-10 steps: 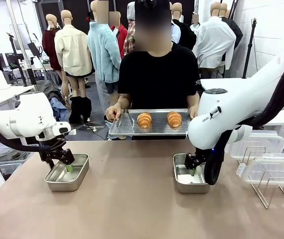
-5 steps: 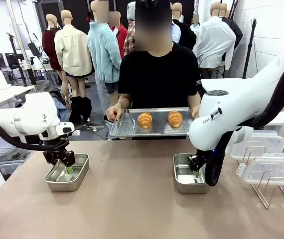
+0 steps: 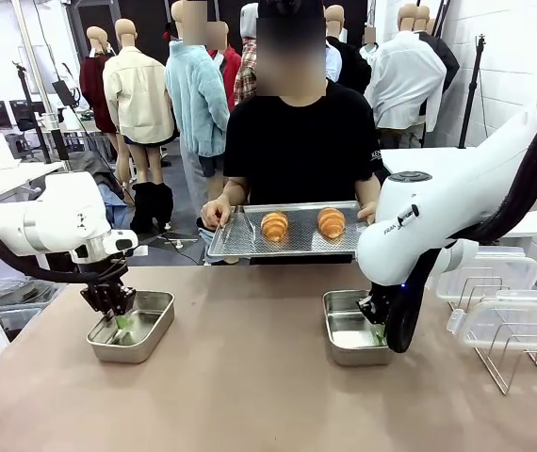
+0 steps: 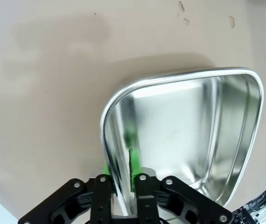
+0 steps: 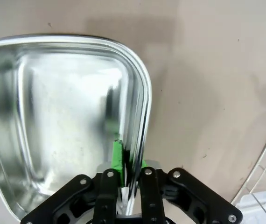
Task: Place the bread in airtight containers.
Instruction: Lift both Airtight Container, then once an object is inside an Airtight Container , place the container in the center of the table.
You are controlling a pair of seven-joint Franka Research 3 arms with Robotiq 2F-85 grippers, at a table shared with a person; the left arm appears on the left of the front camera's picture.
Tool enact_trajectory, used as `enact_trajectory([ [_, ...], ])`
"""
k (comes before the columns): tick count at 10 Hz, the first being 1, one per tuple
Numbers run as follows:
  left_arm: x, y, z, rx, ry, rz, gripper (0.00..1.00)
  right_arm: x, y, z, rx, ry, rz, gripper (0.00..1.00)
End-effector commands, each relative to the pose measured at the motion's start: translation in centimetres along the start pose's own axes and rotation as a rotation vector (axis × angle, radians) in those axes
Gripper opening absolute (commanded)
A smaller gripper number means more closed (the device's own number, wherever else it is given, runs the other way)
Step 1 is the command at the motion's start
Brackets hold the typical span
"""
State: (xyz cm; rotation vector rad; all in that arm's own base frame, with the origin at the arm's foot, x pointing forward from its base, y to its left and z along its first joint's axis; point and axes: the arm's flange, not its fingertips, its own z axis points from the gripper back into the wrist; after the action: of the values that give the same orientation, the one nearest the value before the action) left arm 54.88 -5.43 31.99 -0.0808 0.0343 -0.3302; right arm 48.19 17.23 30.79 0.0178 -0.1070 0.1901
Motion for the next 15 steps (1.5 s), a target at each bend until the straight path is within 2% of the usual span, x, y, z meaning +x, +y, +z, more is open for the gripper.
enact_trajectory([
  [1, -0.6, 0.0, 0.6, 0.002, 0.018, 0.018, 0.0, -0.2, 0.4, -0.7, 0.005, -0.002, -0.034, 0.0],
  [4, -1.1, -0.2, 1.2, -0.018, 0.021, 0.05, 0.0, -0.3, 0.2, 0.2, -0.012, 0.02, -0.06, 0.0],
  [5, -1.3, -0.4, 1.4, -0.037, 0.039, 0.065, 0.0, 0.6, 0.4, 0.7, -0.067, 0.098, -0.031, 0.0],
  [6, -0.4, -0.1, 0.4, -0.007, 0.017, 0.016, 0.0, 0.0, 0.0, 0.3, 0.001, 0.0, -0.017, 0.0],
  [15, -0.5, -0.2, 0.2, -0.012, 0.032, 0.023, 0.0, 0.2, 0.0, 0.5, -0.008, 0.021, -0.02, 0.0],
])
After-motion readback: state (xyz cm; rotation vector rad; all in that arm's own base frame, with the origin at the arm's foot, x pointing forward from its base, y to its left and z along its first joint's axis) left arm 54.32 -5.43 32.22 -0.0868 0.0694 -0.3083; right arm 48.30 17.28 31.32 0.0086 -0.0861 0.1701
